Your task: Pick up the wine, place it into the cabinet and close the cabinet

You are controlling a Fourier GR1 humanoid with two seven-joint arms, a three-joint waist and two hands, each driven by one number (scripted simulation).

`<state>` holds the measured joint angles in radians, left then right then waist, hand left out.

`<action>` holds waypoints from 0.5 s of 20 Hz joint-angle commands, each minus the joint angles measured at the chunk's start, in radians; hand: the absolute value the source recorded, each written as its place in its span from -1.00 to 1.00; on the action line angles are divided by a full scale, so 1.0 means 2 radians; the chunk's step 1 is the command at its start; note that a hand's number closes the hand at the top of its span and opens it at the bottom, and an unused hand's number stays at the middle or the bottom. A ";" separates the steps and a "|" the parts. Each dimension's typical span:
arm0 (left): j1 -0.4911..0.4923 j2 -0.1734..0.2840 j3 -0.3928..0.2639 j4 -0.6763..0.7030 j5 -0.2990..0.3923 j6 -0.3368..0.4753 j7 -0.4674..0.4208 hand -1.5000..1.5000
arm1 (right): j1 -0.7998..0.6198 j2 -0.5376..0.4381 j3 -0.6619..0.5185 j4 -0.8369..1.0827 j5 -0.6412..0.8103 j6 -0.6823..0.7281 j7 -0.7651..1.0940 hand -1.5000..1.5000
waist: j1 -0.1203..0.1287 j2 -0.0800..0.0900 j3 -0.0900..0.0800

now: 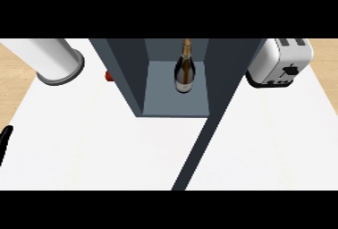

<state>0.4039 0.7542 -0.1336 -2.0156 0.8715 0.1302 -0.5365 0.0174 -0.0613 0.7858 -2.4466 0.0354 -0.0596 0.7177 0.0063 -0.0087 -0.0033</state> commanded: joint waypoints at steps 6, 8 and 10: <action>-0.024 -0.003 0.027 0.011 0.023 -0.020 0.027 -1.00 | -0.144 0.029 0.118 0.076 0.070 -0.129 -0.013 1.00 | 0.002 0.002 0.000; -0.037 -0.002 0.020 0.020 0.032 -0.024 0.042 -1.00 | -0.183 0.028 0.113 0.069 0.081 -0.149 0.020 1.00 | 0.000 0.002 -0.001; -0.019 -0.005 0.020 -0.005 0.030 -0.026 0.044 -1.00 | -0.203 0.027 0.107 0.083 0.083 -0.173 0.020 1.00 | 0.005 0.002 0.000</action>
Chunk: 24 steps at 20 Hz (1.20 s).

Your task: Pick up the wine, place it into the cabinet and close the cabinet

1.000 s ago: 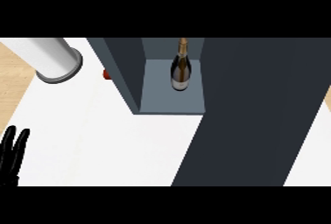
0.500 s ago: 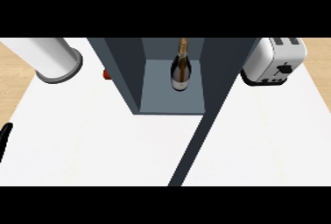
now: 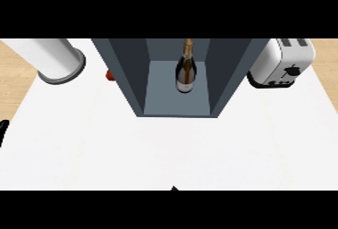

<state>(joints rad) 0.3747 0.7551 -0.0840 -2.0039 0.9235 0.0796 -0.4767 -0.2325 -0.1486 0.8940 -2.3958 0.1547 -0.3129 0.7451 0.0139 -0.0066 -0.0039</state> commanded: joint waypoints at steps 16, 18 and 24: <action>-0.059 -0.031 -0.009 0.014 -0.001 0.005 0.042 -1.00 | -0.358 0.072 -0.111 0.227 -0.145 -0.124 0.010 1.00 | 0.019 0.006 0.000; -0.061 -0.035 -0.007 -0.004 -0.002 0.025 0.050 -1.00 | -0.401 0.073 -0.132 0.290 -0.160 -0.118 -0.008 1.00 | 0.020 0.006 0.001; -0.079 -0.043 0.003 0.010 -0.001 0.025 0.068 -1.00 | -0.486 0.074 -0.157 0.412 -0.147 -0.088 -0.049 1.00 | 0.006 0.004 0.001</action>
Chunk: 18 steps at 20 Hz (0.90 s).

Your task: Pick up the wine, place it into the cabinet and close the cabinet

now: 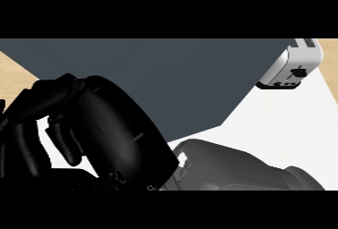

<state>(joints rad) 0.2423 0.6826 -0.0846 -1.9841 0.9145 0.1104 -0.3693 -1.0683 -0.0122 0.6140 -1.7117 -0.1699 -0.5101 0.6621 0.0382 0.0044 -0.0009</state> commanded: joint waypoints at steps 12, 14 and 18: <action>0.006 -0.023 0.033 0.016 -0.014 -0.025 0.011 -1.00 | -0.075 -0.002 -0.137 0.284 -0.010 0.108 -0.159 1.00 | -0.006 0.001 0.000; -0.011 -0.035 0.009 0.009 -0.042 -0.002 0.009 -1.00 | -0.075 -0.019 -0.140 0.291 -0.024 0.127 -0.171 1.00 | -0.010 0.001 0.000; -0.005 -0.039 0.002 0.013 -0.044 -0.010 0.008 -1.00 | -0.061 -0.023 -0.135 0.327 -0.025 0.131 -0.218 1.00 | -0.006 0.005 0.000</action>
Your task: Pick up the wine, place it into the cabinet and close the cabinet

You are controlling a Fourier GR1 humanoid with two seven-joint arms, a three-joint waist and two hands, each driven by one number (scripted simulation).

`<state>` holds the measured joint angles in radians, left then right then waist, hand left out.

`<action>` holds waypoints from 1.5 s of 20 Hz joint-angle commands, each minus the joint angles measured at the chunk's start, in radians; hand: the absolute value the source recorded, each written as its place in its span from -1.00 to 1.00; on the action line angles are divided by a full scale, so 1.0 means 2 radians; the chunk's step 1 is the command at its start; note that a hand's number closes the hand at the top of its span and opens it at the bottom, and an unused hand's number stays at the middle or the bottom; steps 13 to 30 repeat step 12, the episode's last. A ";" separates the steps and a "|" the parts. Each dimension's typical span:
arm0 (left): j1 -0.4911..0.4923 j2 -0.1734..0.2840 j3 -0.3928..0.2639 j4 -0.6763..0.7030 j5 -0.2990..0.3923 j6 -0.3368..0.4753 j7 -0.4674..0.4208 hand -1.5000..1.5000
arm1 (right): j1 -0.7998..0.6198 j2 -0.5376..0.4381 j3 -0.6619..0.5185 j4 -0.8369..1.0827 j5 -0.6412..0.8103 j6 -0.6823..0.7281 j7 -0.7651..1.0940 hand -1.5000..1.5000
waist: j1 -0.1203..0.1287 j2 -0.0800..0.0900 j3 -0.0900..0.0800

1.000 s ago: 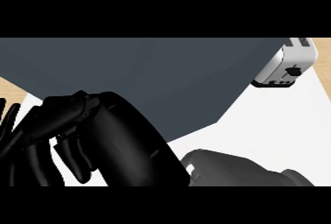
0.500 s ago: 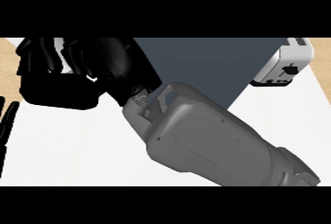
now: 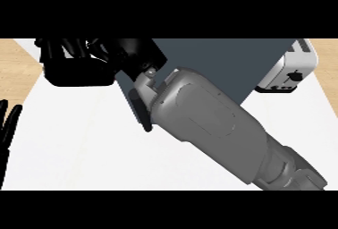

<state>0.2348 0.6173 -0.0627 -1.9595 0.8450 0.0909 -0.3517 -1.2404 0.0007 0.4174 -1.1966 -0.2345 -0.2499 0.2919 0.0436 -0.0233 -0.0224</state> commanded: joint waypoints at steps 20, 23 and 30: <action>-0.011 -0.003 0.003 -0.005 -0.002 0.008 0.014 -1.00 | 0.010 -0.056 -0.028 0.125 0.021 0.016 -0.071 1.00 | -0.012 0.018 0.011; -0.011 -0.003 0.003 -0.005 -0.002 0.008 0.014 -1.00 | 0.010 -0.056 -0.028 0.125 0.021 0.016 -0.071 1.00 | -0.012 0.018 0.011; -0.011 -0.003 0.003 -0.005 -0.002 0.008 0.014 -1.00 | 0.010 -0.056 -0.028 0.125 0.021 0.016 -0.071 1.00 | -0.012 0.018 0.011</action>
